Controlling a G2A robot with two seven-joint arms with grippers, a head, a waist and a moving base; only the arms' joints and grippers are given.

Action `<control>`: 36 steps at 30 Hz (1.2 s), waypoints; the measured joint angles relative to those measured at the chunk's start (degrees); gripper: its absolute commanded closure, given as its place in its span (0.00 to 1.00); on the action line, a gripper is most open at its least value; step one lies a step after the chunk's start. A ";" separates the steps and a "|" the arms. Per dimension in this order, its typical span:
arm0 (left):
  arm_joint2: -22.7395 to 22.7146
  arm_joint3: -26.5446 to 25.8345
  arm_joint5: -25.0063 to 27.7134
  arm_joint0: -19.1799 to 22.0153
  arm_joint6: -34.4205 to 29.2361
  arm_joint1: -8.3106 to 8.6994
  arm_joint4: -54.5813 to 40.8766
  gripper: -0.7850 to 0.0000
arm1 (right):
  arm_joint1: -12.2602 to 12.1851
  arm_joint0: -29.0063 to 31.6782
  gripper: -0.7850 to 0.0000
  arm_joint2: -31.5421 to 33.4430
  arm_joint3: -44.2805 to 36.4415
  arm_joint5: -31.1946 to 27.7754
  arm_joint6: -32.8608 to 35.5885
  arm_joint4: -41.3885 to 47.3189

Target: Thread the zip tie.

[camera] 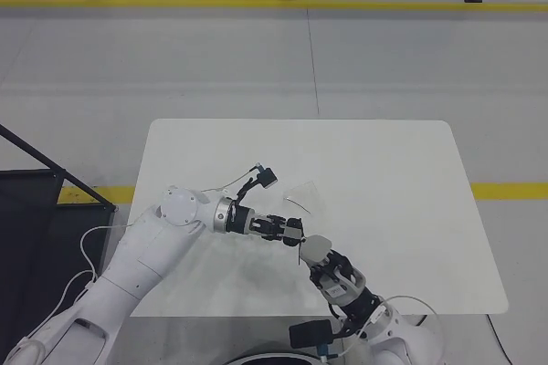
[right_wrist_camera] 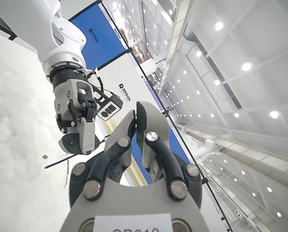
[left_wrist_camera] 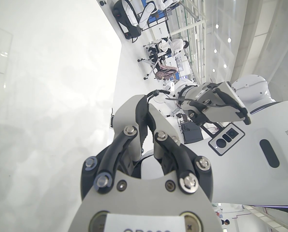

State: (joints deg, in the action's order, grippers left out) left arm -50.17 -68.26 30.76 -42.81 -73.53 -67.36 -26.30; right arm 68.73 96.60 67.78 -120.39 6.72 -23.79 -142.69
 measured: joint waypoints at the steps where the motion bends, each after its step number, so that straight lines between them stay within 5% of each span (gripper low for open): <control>1: 0.00 0.00 0.00 0.00 0.00 0.00 0.00 1.00 | 0.00 -0.05 1.00 -0.04 0.01 -0.10 0.21 0.00; 36: 0.00 0.00 0.00 0.00 0.00 0.00 0.00 1.00 | -0.13 -0.28 1.00 -0.64 -0.12 0.87 2.61 -0.23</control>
State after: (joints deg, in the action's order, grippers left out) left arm -50.17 -68.26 30.76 -42.81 -73.53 -67.36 -26.30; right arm 68.60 96.32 67.14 -120.51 7.60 -21.18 -142.92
